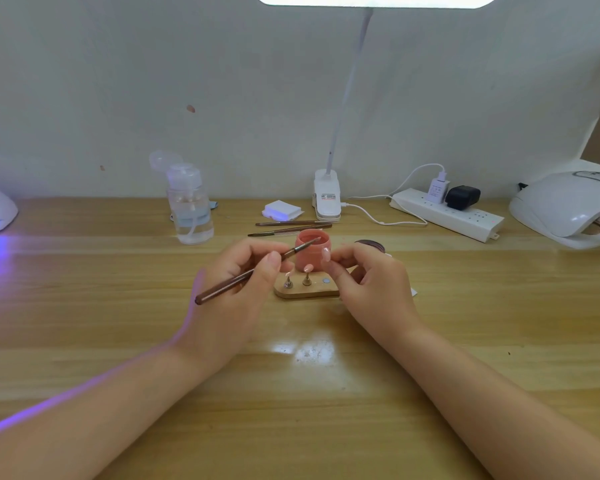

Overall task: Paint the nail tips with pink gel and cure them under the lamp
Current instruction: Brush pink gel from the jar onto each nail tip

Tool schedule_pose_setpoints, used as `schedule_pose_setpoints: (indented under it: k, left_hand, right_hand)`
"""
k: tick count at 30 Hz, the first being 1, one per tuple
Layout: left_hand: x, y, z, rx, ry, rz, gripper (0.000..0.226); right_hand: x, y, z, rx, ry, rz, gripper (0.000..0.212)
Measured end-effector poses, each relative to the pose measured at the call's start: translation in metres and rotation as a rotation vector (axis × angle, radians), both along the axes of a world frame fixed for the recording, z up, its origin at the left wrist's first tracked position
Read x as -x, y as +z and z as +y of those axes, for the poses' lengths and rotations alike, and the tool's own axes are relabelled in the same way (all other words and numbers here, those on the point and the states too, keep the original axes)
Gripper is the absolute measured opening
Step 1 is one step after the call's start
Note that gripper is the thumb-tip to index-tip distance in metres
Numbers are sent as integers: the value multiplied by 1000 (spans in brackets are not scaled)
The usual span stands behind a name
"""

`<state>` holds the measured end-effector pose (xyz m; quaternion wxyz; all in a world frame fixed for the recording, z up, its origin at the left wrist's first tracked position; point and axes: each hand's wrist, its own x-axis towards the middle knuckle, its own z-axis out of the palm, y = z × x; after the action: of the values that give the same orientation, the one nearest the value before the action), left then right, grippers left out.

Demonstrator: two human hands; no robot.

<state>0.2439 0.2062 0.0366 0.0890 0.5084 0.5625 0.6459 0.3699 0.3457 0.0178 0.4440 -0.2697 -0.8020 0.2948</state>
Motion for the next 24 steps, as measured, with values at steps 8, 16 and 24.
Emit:
schedule_pose_setpoints:
  k: [8, 16, 24]
  left_hand:
    - [-2, 1, -2, -12, -39, -18, 16]
    - [-2, -1, -4, 26, -41, 28, 19]
    - [-4, -2, -4, 90, -18, 78, 21]
  right_hand:
    - [-1, 2, -1, 20, -2, 4, 7]
    - [0, -1, 1, 2, -45, -31, 2]
    - [-1, 0, 0, 8, -52, -22, 6]
